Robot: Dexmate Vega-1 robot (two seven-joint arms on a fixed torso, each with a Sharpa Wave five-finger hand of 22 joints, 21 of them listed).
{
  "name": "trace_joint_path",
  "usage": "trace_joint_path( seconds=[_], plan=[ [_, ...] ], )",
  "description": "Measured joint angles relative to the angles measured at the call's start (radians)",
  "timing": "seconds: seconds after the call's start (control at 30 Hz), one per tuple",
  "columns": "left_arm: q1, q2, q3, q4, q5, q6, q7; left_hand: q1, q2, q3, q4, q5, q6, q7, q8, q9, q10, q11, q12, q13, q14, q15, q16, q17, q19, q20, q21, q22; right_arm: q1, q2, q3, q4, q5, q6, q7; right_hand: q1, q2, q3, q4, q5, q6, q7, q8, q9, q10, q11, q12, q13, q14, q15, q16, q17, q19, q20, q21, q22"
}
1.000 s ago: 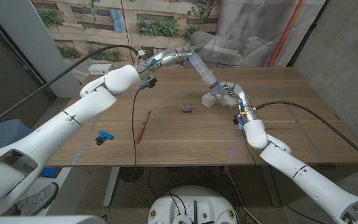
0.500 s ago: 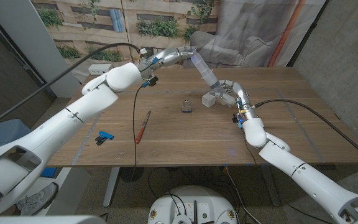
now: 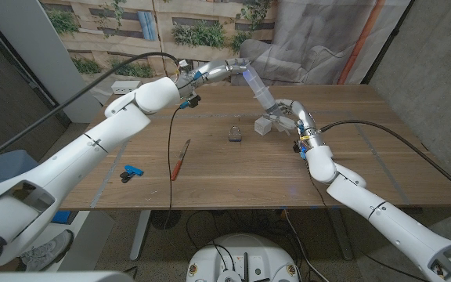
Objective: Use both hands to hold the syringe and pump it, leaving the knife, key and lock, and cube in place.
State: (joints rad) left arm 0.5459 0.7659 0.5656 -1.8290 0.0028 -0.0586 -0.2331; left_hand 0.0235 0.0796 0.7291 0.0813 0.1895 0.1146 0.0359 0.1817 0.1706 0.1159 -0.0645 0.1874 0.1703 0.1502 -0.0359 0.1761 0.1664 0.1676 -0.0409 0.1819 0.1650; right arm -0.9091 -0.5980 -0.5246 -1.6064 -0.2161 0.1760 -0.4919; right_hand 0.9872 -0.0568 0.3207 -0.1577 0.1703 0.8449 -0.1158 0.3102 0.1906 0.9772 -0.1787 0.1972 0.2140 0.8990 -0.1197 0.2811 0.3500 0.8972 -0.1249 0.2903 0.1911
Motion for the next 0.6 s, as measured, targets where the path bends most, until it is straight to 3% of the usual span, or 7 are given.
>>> trace_joint_path(
  seconds=[0.6],
  plan=[
    [-0.005,0.005,0.003,-0.013,0.018,0.0,-0.016,0.0,0.0,0.0,0.0,0.0,0.0,0.0,0.0,0.001,0.0,0.0,0.0,0.0,0.0,0.0,0.0,-0.001,0.0,0.0,0.0,0.0,-0.002,-0.025,-0.004,-0.069,-0.035,-0.12,0.017,0.0,0.0,-0.001,-0.001,0.002,0.013,0.013,-0.005,0.0,0.009,0.002,-0.001,0.0,0.006,-0.006,0.0,0.005,0.0,0.0,0.005,0.0]
  ],
)
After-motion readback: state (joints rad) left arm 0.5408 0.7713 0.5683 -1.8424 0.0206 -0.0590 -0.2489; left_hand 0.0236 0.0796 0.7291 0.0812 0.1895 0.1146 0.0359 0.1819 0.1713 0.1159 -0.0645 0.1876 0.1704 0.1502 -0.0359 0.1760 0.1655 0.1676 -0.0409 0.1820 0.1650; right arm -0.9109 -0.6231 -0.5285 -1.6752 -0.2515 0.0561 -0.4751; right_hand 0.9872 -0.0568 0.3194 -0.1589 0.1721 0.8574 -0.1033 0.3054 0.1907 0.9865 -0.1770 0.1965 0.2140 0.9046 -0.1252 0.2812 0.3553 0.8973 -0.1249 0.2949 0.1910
